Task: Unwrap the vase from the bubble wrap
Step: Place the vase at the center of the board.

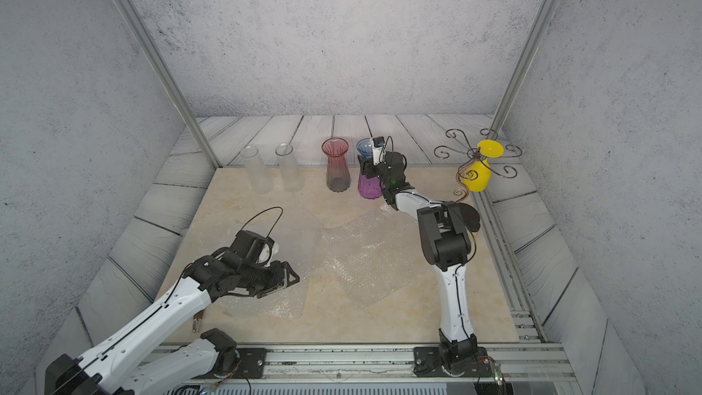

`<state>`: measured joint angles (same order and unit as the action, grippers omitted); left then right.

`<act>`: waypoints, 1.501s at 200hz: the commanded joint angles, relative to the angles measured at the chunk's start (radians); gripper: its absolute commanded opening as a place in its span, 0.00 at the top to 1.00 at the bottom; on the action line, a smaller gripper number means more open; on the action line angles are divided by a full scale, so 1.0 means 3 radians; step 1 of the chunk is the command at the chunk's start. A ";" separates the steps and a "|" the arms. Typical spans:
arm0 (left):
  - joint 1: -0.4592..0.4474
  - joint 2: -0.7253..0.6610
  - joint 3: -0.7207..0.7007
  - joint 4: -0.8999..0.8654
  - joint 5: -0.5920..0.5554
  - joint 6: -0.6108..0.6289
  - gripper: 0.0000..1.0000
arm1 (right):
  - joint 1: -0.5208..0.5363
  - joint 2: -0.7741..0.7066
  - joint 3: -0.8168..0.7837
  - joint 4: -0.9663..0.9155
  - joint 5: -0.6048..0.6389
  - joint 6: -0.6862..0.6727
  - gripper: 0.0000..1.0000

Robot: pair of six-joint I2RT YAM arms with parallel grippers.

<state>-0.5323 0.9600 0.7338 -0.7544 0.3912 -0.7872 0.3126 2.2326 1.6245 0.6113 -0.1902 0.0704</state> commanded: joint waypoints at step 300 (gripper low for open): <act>0.0143 0.0278 0.0102 -0.0098 0.0037 -0.0015 0.26 | -0.0177 -0.0234 -0.1044 0.1626 -0.0229 -0.0230 0.01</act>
<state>-0.4992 1.0439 0.7437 -0.7708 0.4309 -0.7769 0.2638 2.3234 1.3563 1.0679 -0.2382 -0.0082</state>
